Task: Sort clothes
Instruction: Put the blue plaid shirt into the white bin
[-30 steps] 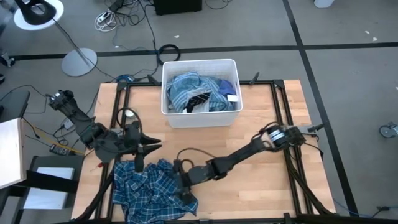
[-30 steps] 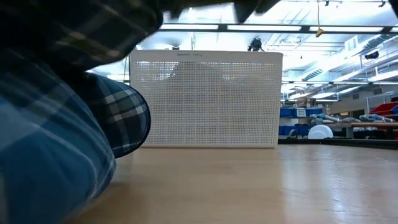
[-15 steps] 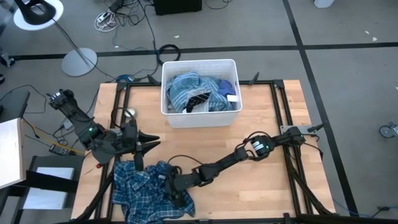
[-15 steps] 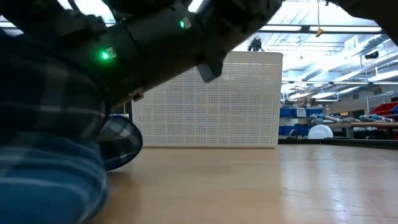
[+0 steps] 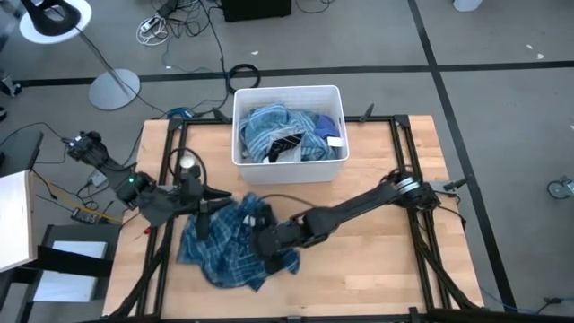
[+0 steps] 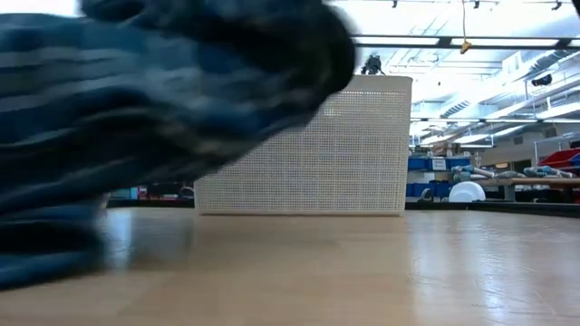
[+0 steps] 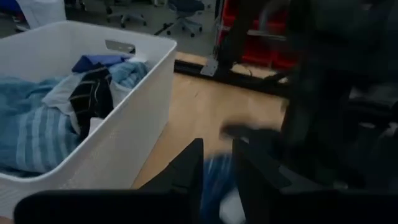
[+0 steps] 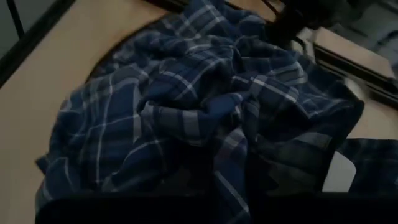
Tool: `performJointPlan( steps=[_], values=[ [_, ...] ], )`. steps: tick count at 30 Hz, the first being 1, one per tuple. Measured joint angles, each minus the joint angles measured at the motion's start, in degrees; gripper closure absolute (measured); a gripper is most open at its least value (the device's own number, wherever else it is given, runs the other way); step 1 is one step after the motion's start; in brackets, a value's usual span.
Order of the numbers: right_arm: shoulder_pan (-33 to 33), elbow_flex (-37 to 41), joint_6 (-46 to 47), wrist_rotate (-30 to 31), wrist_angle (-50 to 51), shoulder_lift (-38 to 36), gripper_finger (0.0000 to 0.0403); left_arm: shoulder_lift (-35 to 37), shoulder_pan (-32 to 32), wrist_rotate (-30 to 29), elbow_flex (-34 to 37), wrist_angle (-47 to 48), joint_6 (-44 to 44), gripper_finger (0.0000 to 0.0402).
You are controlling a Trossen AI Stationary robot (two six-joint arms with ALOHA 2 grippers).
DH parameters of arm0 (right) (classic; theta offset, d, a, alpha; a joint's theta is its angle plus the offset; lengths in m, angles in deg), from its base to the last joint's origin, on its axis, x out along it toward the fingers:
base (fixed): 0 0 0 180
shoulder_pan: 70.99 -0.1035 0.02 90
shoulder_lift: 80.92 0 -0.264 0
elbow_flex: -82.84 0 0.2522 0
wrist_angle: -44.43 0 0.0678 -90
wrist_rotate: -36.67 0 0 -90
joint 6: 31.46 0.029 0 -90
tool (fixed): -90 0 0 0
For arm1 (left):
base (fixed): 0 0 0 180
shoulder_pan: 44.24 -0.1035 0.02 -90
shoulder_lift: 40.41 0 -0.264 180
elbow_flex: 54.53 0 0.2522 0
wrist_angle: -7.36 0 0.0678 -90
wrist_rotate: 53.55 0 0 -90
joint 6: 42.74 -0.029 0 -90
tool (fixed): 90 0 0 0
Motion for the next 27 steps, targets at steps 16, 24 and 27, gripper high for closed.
performJointPlan(
  steps=[16, 24, 27],
  values=[
    [6.2, 0.0, -9.4, 14.3, -1.5, -30.3, 0.0368, 9.9, -10.3, 12.4, 20.5, -21.9, -8.4, 0.0312],
    [15.7, 0.0, -11.3, 8.3, -9.8, -36.8, 0.0368, 13.0, -17.6, 20.1, 30.1, -31.4, -13.3, 0.0312],
    [19.1, 0.0, -12.0, 5.3, -12.4, -37.8, 0.0368, 14.2, -21.0, 23.2, 32.6, -32.0, -13.4, 0.0312]
  ],
)
